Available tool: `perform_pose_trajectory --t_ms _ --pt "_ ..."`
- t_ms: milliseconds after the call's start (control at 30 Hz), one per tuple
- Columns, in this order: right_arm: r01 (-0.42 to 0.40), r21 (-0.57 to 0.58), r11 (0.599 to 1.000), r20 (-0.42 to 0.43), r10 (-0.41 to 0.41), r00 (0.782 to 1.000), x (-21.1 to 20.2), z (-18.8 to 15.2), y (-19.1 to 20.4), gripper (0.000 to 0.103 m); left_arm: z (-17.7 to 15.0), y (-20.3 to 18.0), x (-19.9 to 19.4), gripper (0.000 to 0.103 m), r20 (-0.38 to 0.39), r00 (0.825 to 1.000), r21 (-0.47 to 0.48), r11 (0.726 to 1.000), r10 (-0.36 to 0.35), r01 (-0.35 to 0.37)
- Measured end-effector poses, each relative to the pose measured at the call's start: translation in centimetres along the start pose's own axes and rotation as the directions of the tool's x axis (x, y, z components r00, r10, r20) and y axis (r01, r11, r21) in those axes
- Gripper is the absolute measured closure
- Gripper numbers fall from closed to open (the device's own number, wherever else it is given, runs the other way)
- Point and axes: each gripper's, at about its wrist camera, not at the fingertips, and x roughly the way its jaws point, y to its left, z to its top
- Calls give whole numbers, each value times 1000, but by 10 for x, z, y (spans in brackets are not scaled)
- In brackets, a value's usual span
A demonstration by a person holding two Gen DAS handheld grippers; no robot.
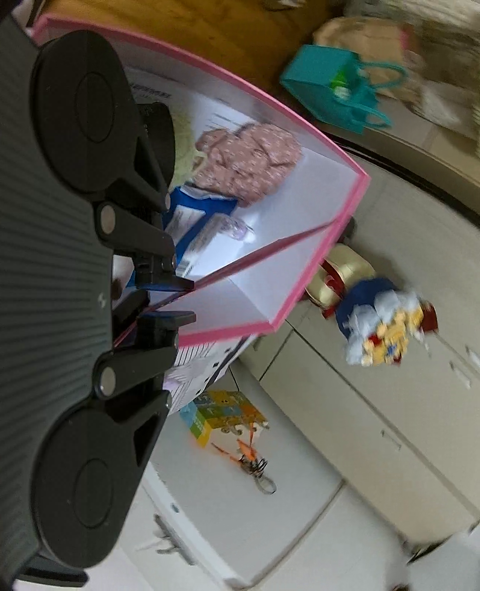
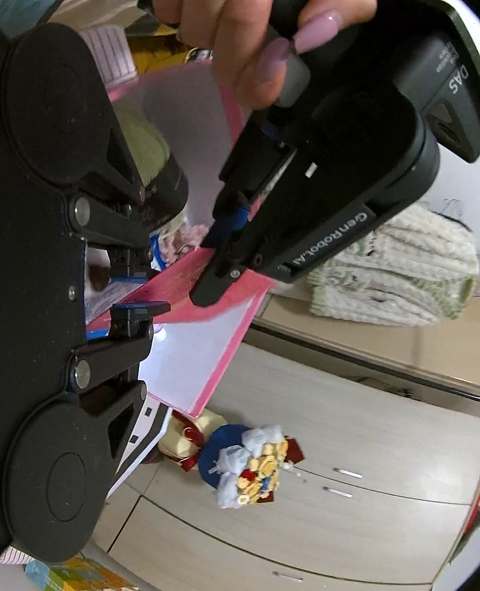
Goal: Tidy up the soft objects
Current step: 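Carry the red envelope into the pink box and open the left tool, then move the left tool to the red strawberry plush while the right tool reaches the white pack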
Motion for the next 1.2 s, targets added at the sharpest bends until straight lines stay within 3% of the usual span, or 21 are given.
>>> perform_pose_trajectory --t_ms 167,200,267,367,467,667,1000,1200 --pt "-50 21 999 -80 51 995 15 4 -2 89 3 14 13 87 -44 998 -56 997 55 -58" --pt "-73 37 997 -81 76 994 13 4 -2 83 2 12 11 84 -39 996 -44 996 78 -80" --pt "-121 68 990 -55 125 991 3 5 -5 79 -1 7 5 63 -27 993 3 994 111 -111" --pt "-177 129 976 -25 182 983 -16 10 -7 61 -8 0 -11 53 -4 996 52 995 87 -86" --pt "-177 157 972 -26 183 983 -30 12 -6 56 -15 -12 -30 47 44 994 117 988 95 -100" --pt "-163 198 967 -30 172 985 -51 17 -10 45 -31 -39 -72 41 128 983 248 956 130 -158" --pt "-154 209 966 -55 169 984 -94 19 -20 33 -59 -81 -121 35 152 980 398 900 125 -177" --pt "-187 286 940 -41 206 978 -127 1 -48 31 -82 -105 -134 27 159 983 479 864 90 -157"
